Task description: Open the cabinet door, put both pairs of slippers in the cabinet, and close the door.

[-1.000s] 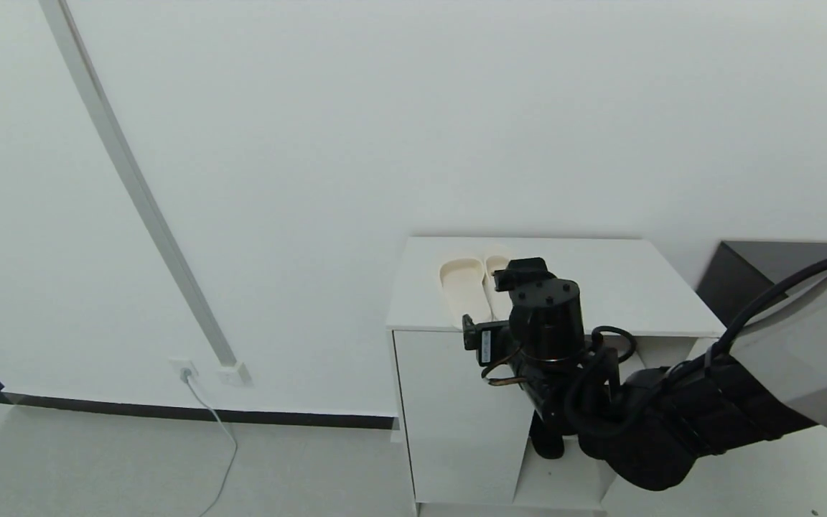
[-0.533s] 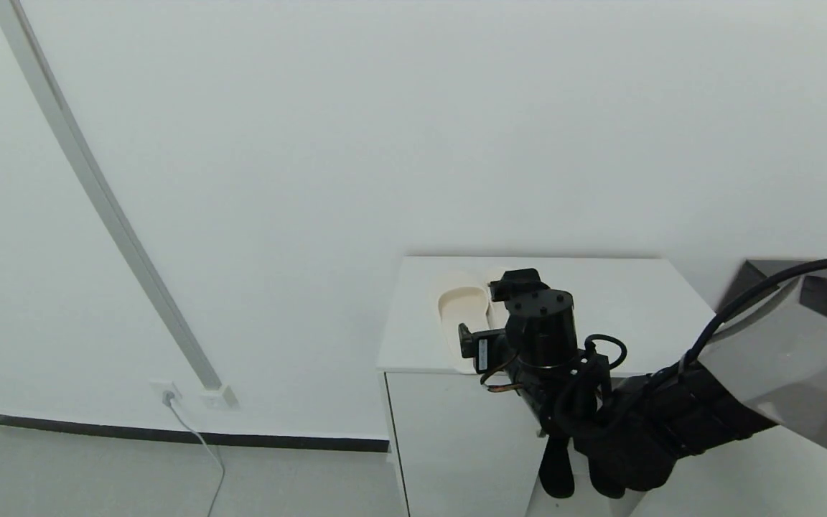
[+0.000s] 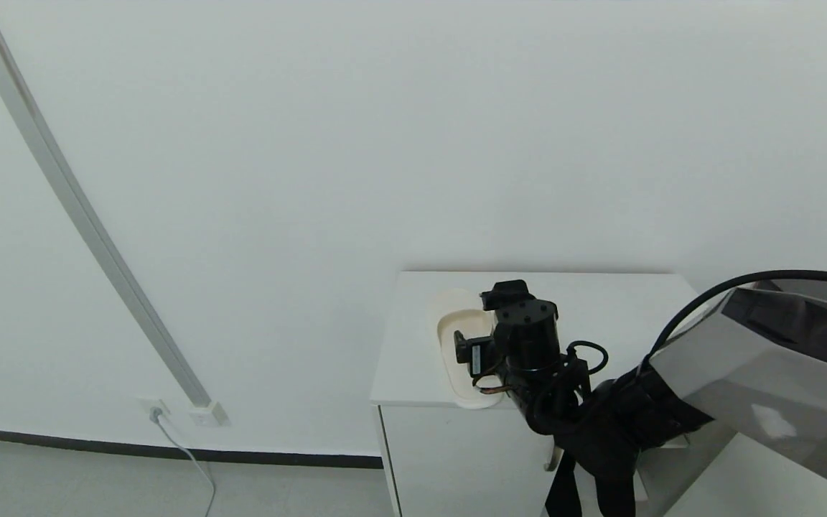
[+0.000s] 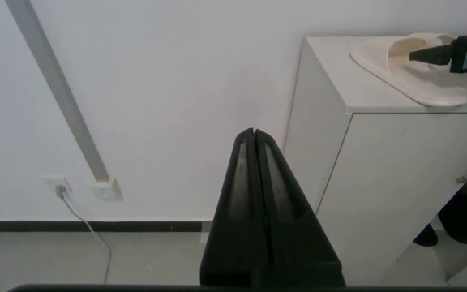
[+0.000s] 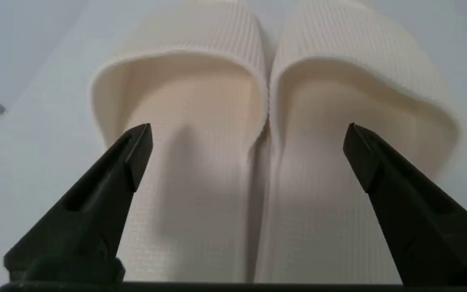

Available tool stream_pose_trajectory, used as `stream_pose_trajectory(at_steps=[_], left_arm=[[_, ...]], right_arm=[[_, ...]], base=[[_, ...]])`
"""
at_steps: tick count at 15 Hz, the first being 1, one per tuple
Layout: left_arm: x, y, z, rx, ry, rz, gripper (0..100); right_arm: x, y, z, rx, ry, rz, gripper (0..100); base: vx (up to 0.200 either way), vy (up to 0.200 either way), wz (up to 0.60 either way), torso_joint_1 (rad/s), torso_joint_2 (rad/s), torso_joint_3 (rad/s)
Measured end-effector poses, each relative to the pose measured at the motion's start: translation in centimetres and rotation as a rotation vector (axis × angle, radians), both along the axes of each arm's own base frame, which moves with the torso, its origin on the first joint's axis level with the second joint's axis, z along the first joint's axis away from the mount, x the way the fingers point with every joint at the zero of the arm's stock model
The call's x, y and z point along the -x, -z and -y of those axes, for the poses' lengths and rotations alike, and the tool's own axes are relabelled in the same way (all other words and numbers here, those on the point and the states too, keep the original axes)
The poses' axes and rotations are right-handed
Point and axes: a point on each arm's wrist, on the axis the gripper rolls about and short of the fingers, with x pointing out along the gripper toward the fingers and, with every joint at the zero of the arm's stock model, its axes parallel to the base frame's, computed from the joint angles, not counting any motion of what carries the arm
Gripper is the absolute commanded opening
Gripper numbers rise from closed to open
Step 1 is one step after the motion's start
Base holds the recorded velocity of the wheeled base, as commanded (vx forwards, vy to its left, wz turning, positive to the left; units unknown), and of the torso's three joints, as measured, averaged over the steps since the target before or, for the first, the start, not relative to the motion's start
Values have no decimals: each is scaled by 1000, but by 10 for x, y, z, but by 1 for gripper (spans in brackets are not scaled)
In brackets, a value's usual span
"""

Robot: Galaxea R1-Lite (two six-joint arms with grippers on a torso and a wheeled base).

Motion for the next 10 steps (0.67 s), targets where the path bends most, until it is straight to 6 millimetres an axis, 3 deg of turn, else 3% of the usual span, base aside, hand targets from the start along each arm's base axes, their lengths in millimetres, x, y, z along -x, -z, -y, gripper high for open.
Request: stream_pose_trajectory(at_steps=[5, 6, 10], left_arm=[[0, 0, 0, 0, -1, 0, 0], [0, 0, 0, 0, -1, 0, 0], [0, 0, 0, -1, -1, 0, 0]], right_arm=[[-24, 4, -8, -4, 17, 32, 100], [-28, 6, -8, -5, 22, 34, 0], [-35, 11, -6, -4, 26, 30, 0]], base=[[0, 0, 0, 0, 0, 0], [0, 0, 0, 0, 0, 0], [0, 0, 0, 0, 0, 0]])
